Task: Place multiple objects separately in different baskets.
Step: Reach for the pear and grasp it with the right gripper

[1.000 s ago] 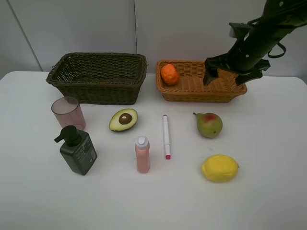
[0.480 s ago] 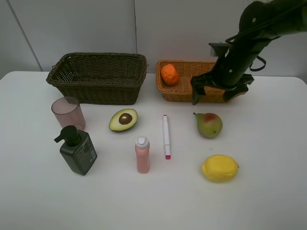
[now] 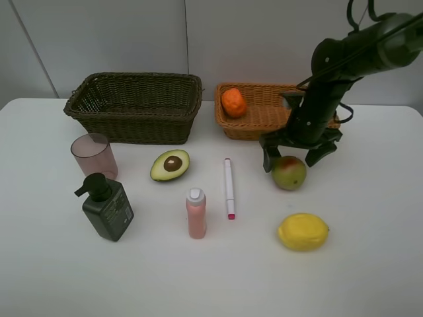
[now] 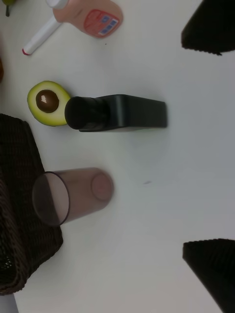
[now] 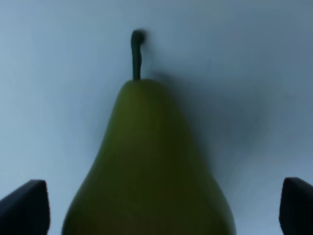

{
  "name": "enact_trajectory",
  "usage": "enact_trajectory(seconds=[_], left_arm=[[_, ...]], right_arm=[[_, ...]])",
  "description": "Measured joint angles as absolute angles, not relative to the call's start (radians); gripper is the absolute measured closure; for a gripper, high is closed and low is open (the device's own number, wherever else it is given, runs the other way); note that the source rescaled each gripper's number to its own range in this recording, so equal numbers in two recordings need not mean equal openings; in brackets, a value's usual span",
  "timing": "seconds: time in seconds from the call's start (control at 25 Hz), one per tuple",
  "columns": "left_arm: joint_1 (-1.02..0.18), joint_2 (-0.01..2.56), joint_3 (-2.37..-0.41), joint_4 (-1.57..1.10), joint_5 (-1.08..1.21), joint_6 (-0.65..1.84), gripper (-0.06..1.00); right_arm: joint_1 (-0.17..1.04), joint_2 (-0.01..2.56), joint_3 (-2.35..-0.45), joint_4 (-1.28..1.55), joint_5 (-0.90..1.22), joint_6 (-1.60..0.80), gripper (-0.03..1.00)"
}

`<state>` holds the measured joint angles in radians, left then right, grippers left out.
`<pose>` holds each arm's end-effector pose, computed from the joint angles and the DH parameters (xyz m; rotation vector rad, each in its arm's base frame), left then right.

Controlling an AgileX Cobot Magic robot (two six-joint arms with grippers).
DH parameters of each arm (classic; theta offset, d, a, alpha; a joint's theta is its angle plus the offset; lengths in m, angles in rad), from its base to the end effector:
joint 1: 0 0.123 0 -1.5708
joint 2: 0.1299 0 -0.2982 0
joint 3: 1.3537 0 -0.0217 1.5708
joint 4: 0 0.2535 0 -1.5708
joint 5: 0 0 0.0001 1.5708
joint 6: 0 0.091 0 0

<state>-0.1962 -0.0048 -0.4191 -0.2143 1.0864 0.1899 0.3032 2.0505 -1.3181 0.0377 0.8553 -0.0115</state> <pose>-0.0131 -0.0149 0.2551 0.4134 2.0963 -0.2652 0.3740 0.1197 0.1416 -0.4459 3.0432 0.0603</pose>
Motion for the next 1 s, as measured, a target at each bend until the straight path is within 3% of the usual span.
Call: enact_trajectory(seconds=[0.6, 0.68, 0.8, 1.0], left_arm=[[-0.196, -0.005, -0.419, -0.214, 1.086, 0.19, -0.06], [-0.196, -0.005, -0.419, -0.214, 1.086, 0.19, -0.06], [-0.196, -0.005, -0.419, -0.214, 1.086, 0.19, -0.06], [-0.196, -0.005, -0.419, -0.214, 1.086, 0.19, -0.06]], right_arm=[[0.303, 2.085, -1.318, 0.039, 0.88, -0.012, -0.01], [0.303, 2.085, -1.318, 0.039, 0.88, -0.012, 0.03], [0.303, 2.085, -1.318, 0.04, 0.88, -0.012, 0.29], [0.303, 2.085, -1.318, 0.04, 0.896, -0.012, 0.29]])
